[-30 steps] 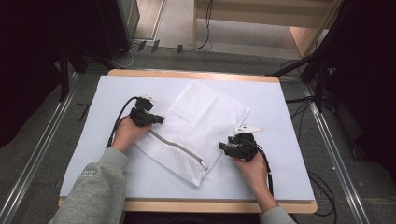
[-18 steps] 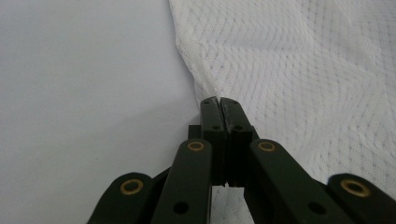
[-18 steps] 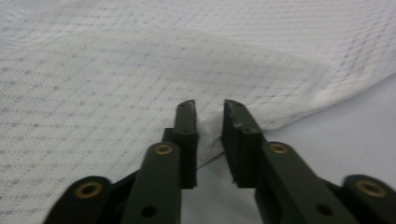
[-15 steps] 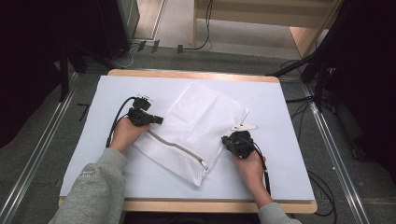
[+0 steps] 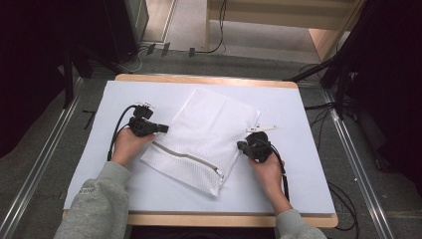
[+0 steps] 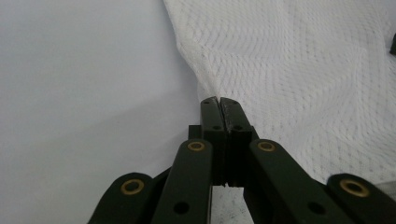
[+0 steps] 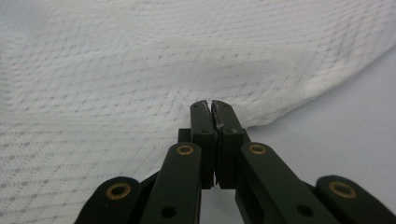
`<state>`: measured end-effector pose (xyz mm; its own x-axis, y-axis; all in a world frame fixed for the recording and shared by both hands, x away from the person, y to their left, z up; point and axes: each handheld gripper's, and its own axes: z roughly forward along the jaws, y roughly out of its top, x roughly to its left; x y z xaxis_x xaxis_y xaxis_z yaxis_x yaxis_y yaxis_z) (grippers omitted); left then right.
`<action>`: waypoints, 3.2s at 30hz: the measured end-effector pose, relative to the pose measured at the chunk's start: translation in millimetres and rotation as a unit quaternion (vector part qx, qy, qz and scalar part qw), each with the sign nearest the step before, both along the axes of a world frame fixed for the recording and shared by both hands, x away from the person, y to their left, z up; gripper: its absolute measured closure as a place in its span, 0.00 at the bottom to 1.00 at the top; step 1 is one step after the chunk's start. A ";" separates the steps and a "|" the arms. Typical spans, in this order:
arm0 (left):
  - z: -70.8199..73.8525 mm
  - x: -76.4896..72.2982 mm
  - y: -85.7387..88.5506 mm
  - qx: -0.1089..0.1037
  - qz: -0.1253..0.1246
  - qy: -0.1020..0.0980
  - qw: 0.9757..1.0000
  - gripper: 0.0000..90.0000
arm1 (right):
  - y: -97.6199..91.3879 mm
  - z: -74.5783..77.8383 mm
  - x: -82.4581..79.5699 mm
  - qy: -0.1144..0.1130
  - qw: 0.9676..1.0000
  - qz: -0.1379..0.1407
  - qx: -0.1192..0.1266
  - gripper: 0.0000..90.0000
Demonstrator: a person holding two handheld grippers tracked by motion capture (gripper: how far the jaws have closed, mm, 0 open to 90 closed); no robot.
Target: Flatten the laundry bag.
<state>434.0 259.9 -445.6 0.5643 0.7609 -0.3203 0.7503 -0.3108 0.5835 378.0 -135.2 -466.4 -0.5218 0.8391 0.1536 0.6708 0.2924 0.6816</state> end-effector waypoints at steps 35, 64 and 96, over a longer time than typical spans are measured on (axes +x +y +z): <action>23.5 -50.0 18.7 -0.018 0.026 -0.033 0.999 0.55 | 22.0 31.5 21.8 -0.011 0.995 0.081 0.053 0.98; 22.7 -40.7 -9.8 -0.014 -0.020 -0.036 0.999 0.48 | 55.8 1.1 -32.5 0.035 0.988 0.152 0.012 0.98; 21.6 -55.3 -35.2 -0.007 -0.066 -0.036 0.997 0.48 | 17.6 1.6 -53.2 0.039 0.991 0.124 0.009 0.98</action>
